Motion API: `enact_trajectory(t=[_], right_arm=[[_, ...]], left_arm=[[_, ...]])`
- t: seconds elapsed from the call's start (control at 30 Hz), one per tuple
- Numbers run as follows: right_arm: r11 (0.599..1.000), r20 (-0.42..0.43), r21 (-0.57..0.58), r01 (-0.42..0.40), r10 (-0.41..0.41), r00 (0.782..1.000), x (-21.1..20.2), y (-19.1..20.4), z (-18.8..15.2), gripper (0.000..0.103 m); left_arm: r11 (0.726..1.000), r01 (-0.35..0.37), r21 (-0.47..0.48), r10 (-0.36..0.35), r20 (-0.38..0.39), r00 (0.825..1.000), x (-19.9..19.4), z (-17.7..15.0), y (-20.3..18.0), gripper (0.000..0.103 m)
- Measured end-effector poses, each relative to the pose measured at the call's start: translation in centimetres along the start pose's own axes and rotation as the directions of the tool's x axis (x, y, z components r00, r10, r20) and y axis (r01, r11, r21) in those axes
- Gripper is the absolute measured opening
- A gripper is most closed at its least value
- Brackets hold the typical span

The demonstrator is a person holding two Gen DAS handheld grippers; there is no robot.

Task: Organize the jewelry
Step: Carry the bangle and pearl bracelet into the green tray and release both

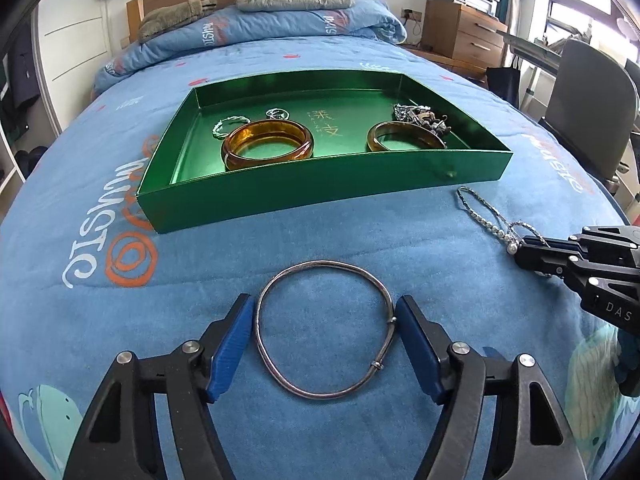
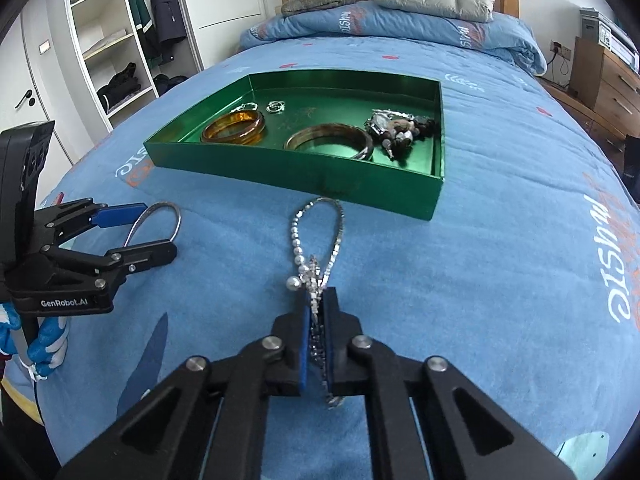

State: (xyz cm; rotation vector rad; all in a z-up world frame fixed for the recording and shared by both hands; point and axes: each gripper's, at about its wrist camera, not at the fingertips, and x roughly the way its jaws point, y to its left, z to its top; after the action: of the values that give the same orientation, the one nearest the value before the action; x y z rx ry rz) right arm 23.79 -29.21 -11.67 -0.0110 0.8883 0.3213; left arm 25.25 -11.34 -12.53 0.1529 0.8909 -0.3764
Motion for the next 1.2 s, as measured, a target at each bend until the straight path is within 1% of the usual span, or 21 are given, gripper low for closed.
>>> enact_trajectory(t=[0.13,0.27,0.5,0.73,0.9,1.03,1.2], right_arm=[[1.0,0.008,0.01,-0.005,0.005,1.0,-1.1,0.1,-0.9,0.005],[0.999,0.041,0.04,-0.004,0.003,0.999,-2.7,0.3,-1.7,0.005],[0.998,0.102,0.055,0.009,-0.014,0.995,-5.7,1.2,-1.5,0.005],[0.998,0.163,0.063,0.021,-0.031,0.986,-8.2,1.9,0.0,0.005],[0.997,0.208,0.076,0.024,-0.039,0.977,-9.3,2.0,1.7,0.005],[0.996,0.229,0.088,0.031,-0.051,0.972,-9.4,1.8,3.1,0.005],[0.993,0.242,0.11,0.034,-0.06,0.968,-8.4,1.2,5.2,0.005]], left_arm=[[1.0,-0.013,0.002,0.013,0.007,1.0,-0.4,-0.2,-0.2,0.071],[1.0,-0.025,0.011,0.025,0.022,0.999,-1.4,-0.6,-0.4,0.071],[0.999,-0.041,0.02,0.04,0.071,0.997,-3.8,-0.8,-0.6,0.071],[0.998,-0.061,0.013,0.059,0.122,0.991,-6.0,-0.1,0.0,0.071],[0.998,-0.071,-0.001,0.07,0.15,0.986,-7.1,1.1,0.9,0.071],[0.997,-0.077,-0.009,0.078,0.169,0.982,-7.4,2.3,1.7,0.071],[0.996,-0.093,-0.008,0.093,0.189,0.978,-7.4,3.8,2.2,0.071]])
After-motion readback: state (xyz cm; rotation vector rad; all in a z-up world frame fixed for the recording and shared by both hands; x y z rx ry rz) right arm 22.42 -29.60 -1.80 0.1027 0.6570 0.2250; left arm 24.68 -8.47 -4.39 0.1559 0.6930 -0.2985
